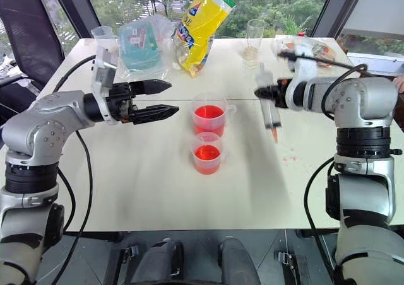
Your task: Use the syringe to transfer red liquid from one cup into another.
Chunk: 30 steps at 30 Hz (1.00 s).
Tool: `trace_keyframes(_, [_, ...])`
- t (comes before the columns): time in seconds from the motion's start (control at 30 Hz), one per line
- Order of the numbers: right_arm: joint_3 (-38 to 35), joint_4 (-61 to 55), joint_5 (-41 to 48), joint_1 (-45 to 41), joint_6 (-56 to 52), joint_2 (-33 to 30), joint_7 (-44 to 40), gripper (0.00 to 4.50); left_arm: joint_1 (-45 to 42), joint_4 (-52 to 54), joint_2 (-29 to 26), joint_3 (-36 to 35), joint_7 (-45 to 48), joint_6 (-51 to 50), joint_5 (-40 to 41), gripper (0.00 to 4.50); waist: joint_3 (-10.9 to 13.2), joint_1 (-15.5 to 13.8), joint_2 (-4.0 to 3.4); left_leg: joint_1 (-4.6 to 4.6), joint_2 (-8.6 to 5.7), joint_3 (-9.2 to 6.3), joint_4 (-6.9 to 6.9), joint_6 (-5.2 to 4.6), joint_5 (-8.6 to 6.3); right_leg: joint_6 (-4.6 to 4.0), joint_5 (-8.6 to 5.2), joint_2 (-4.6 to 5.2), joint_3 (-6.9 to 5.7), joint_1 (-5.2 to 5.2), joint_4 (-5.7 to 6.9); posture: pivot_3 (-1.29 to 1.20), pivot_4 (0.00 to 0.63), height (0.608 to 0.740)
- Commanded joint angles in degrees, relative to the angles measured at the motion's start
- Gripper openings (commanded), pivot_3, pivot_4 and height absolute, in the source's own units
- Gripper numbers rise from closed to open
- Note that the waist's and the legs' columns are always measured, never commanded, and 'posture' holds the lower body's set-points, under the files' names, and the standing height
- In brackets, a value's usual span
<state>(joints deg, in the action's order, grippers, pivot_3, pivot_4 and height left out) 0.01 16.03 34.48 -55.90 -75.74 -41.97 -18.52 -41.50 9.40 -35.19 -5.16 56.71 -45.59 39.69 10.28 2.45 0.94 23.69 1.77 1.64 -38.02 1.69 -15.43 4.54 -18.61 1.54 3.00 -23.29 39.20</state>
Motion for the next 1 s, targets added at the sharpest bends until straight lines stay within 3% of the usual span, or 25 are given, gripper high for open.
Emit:
trace_keyframes(0.03, [1.91,3.98,-3.94,-0.45,1.09,-0.36,-2.33,1.41,0.23,2.62,-0.10,-1.40,-1.08,0.47,1.51,4.48,0.00,0.05,0.00,0.01,0.00,0.02,0.00,0.00,0.00,0.00,0.00,-0.01,0.01,-0.02,0.01,0.00,0.150,0.740])
trace_keyframes(0.27, [3.90,15.17,-11.40,0.25,7.33,2.41,-4.74,1.41,1.74,4.60,-0.32,-1.37,-3.04,0.17,2.14,4.48,-0.01,0.02,0.01,0.03,0.00,0.02,-0.03,0.01,0.00,0.00,0.00,-0.04,0.02,-0.05,0.04,0.00,0.150,0.740])
trace_keyframes(0.47, [3.59,16.18,-14.05,-0.54,8.87,2.55,-8.41,4.39,3.30,6.17,-0.73,-2.05,-4.50,-0.70,3.43,4.50,-0.01,-0.02,0.01,0.02,0.01,-0.01,-0.08,0.01,0.00,0.00,0.00,-0.04,-0.01,-0.01,0.04,0.00,0.150,0.740])
trace_keyframes(0.77, [1.88,-2.10,-10.98,0.74,7.60,-4.75,-19.88,4.45,4.49,6.75,-3.68,-2.84,-4.62,-1.59,4.92,4.50,0.02,-0.10,-0.04,0.11,0.00,-0.01,-0.06,0.01,0.00,0.01,0.00,-0.04,-0.02,-0.11,0.04,0.00,0.150,0.740])
trace_keyframes(0.9, [-2.81,-18.63,-3.20,5.63,9.57,-11.63,-31.42,4.45,5.74,7.01,-6.18,-3.50,-3.69,-2.03,5.41,4.50,0.02,-0.14,-0.04,0.12,0.01,-0.06,-0.06,0.00,-0.01,0.01,0.00,-0.04,-0.05,-0.08,0.02,0.00,0.150,0.740])
trace_keyframes(1.0, [-6.40,-24.43,1.38,9.43,9.29,-14.27,-35.85,4.45,6.20,7.11,-7.33,-3.70,-3.49,-2.03,5.92,4.50,0.02,-0.20,-0.03,0.13,0.01,-0.08,-0.06,-0.02,-0.01,0.01,0.00,-0.04,-0.07,-0.07,0.00,0.00,0.150,0.740])
